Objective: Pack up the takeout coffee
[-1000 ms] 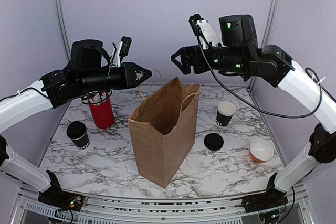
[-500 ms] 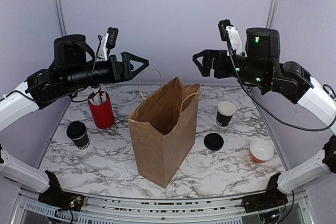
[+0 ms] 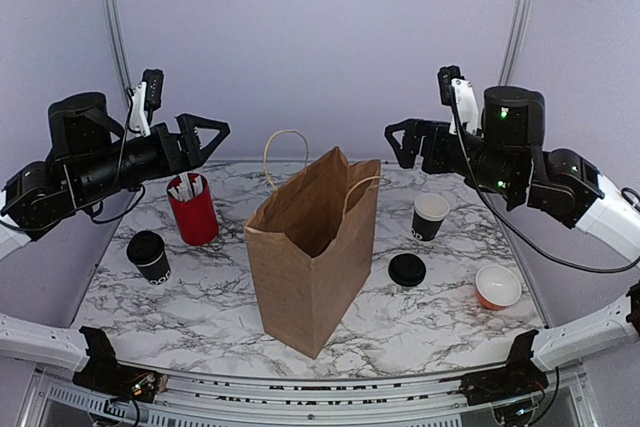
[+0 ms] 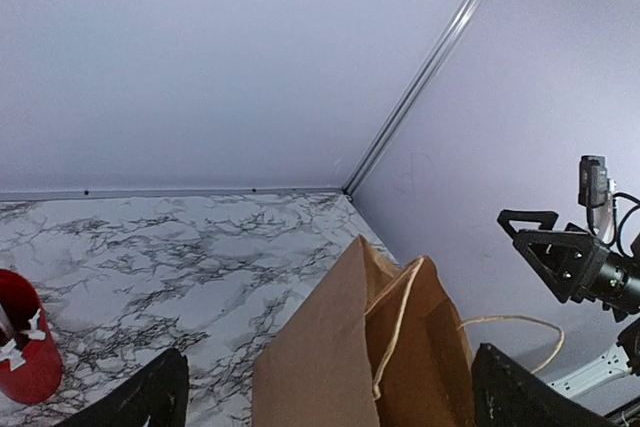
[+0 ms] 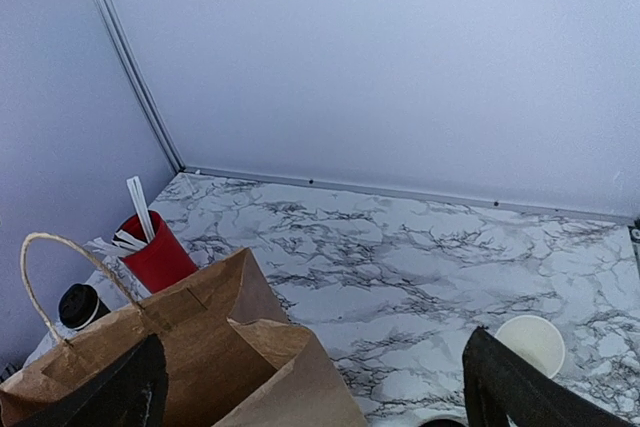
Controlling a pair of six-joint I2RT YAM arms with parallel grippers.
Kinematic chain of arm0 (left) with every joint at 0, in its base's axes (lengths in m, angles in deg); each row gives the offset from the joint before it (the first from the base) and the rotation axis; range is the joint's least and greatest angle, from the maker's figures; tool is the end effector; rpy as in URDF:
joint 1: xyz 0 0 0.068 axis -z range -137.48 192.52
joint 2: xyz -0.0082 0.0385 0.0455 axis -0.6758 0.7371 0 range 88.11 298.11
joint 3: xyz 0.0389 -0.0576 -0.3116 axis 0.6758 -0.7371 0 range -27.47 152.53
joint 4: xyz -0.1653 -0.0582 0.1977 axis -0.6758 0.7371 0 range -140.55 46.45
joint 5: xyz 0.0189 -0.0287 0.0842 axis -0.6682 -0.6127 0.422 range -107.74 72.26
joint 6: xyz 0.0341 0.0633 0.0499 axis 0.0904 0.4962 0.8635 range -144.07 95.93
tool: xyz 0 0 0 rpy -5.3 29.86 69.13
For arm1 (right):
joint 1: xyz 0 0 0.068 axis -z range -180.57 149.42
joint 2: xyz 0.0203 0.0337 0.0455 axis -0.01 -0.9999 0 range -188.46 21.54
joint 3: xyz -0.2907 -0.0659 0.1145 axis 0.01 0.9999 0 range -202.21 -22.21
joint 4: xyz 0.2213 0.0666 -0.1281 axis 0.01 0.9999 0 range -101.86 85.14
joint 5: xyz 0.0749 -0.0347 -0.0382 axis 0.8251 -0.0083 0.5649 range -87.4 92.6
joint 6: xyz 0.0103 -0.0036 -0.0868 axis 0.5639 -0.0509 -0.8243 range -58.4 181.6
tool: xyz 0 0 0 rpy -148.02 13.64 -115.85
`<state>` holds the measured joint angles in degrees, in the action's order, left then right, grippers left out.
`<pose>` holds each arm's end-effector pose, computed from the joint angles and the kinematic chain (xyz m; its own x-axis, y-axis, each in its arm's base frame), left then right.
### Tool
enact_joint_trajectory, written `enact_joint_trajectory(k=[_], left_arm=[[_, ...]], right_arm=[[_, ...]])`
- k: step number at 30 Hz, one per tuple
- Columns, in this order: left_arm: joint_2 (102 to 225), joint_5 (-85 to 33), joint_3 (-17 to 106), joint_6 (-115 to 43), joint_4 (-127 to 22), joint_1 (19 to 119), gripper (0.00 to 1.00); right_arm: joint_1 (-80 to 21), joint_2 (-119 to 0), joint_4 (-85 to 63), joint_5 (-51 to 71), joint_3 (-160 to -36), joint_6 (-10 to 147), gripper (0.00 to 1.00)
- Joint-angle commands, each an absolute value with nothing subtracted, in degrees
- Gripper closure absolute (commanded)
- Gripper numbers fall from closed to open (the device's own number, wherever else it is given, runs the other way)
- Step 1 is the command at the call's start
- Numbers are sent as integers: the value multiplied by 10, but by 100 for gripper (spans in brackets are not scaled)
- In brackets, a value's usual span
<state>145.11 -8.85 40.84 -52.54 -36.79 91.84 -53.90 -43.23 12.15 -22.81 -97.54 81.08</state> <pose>0.1603 -0.1681 0.4760 -0.3336 -0.3344 -0.8814 0.5570 0.6844 -0.4705 0.1820 0.1886 0.4665 -0.2894 0.1157 -0.9502 -0.4018 0.8863 0.2303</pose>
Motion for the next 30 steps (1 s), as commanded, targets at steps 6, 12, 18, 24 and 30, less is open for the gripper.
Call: enact_joint_trajectory(k=[6, 12, 18, 24, 30], left_arm=[[1362, 102, 320, -596, -228, 908, 1], [1353, 157, 297, -652, -128, 900, 1], [1358, 168, 278, -689, -60, 864, 1], [1403, 109, 252, -667, -41, 771, 1], [1446, 64, 238, -623, -54, 683, 1]], right_arm=[[-525, -408, 91, -251, -946, 819, 0], [-512, -406, 75, -231, -922, 819, 0], [-472, -407, 73, -182, -905, 827, 0], [-456, -403, 81, -157, -892, 832, 0], [-456, -386, 86, -157, -872, 840, 0]])
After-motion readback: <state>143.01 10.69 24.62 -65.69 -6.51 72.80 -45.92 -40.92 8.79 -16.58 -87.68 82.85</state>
